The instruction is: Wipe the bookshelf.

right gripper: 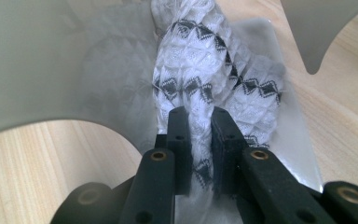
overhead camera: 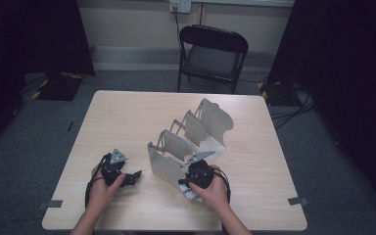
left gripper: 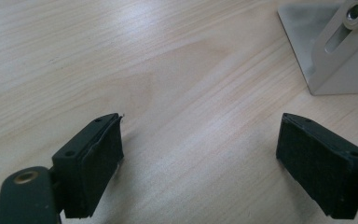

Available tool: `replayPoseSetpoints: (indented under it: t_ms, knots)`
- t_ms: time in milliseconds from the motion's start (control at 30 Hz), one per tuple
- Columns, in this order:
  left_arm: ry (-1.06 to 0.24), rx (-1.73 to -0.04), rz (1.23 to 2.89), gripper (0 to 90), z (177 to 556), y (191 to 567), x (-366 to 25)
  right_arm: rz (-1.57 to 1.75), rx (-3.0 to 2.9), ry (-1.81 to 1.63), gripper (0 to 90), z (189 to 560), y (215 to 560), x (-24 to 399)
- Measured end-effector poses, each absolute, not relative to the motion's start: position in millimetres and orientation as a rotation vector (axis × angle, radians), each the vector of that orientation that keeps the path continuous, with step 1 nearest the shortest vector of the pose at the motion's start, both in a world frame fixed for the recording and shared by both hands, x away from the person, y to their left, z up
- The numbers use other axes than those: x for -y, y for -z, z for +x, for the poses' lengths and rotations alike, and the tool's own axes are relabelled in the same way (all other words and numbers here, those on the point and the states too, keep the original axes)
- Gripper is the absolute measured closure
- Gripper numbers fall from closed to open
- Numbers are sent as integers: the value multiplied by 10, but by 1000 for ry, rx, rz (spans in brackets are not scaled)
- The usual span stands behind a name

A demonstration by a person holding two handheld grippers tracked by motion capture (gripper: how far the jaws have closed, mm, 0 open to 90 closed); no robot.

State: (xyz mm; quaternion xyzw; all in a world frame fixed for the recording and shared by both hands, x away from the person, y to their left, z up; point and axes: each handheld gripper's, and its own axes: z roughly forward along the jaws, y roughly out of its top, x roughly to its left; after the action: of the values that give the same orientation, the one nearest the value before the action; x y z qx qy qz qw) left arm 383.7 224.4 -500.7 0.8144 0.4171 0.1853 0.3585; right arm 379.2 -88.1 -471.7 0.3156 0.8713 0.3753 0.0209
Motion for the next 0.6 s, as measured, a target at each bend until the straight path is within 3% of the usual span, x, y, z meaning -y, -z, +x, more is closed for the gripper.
replayPoseSetpoints:
  t_ms: [367,600]
  knots:
    - [-478,-1076,2101,141,3837,5007,-2244,975,-2687,-1154,795,3784,4760,883]
    - [-478,-1076,2101,142,3837,5006,-2244,976,-2687,-1147,801,3798,4618,919]
